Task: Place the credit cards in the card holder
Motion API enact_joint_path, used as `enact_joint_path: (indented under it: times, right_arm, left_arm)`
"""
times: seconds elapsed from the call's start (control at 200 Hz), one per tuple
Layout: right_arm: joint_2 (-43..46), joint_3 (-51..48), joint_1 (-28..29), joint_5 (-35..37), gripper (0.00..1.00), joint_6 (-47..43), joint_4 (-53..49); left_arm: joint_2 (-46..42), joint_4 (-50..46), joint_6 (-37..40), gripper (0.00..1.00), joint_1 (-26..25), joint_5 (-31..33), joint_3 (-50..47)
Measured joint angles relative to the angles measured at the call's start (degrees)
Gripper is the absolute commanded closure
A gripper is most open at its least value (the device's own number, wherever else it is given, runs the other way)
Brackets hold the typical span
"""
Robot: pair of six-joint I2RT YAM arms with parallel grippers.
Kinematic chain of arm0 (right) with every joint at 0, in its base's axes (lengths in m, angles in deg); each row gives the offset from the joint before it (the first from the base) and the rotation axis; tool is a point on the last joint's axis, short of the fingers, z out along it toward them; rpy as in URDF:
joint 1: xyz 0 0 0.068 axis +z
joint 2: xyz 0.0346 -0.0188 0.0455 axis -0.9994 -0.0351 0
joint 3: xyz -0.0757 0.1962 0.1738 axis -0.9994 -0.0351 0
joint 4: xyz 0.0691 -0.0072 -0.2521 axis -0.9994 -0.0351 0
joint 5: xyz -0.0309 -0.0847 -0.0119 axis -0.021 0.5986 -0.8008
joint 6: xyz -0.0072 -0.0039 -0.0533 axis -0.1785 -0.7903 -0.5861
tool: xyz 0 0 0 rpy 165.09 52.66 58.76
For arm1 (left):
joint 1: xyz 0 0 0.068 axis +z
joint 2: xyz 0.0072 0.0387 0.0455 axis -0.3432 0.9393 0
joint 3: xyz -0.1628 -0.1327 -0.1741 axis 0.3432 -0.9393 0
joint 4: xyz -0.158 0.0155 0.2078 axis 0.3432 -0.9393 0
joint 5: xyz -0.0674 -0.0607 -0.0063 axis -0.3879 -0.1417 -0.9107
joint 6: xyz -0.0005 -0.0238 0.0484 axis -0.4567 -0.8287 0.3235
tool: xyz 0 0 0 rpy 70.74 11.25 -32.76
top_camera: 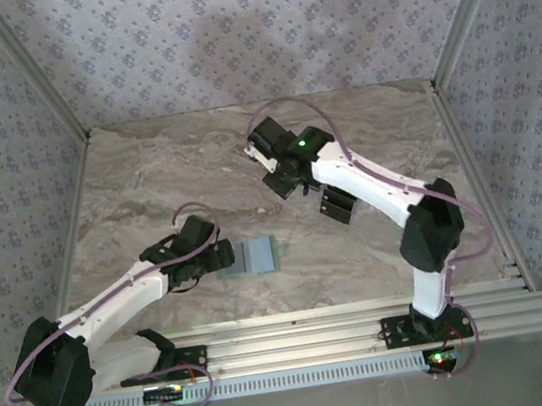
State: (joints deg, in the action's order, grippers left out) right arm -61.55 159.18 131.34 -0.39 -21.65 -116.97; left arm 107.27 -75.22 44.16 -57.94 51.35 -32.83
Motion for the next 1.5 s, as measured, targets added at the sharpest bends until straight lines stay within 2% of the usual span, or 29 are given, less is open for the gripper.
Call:
enact_joint_path:
  times: [0.095,0.285,0.415,0.63,0.844,1.099,1.499]
  right_arm:
    - [6.2,-7.2,0.9,-5.7,1.0,7.8,6.2]
    - [15.8,-30.4,2.0,-16.3,1.0,29.2,25.4]
    - [15.6,-38.7,5.5,-17.2,1.0,39.7,32.5]
    - [15.1,-41.1,11.8,-15.1,1.0,50.5,42.4]
    - [10.7,-41.4,14.0,-12.7,1.0,55.9,47.7]
    - [6.3,-41.5,14.7,-12.3,1.0,58.2,50.1]
    - [4.8,-45.0,15.3,-11.9,1.0,59.6,52.5]
  left_arm:
    - [1.4,-0.2,0.5,0.0,0.0,0.3,0.0]
    - [2.0,-0.7,1.0,0.0,0.0,0.9,0.0]
    - [2.0,-1.0,1.0,0.0,0.0,1.6,0.0]
    - [2.0,-0.9,1.0,0.0,0.0,1.9,-0.6]
    - [2.0,-1.1,1.0,0.0,0.0,2.1,-0.9]
    - [2.0,-1.1,1.0,0.0,0.0,2.1,-0.9]
    - [2.0,-1.1,1.0,0.0,0.0,2.1,-0.9]
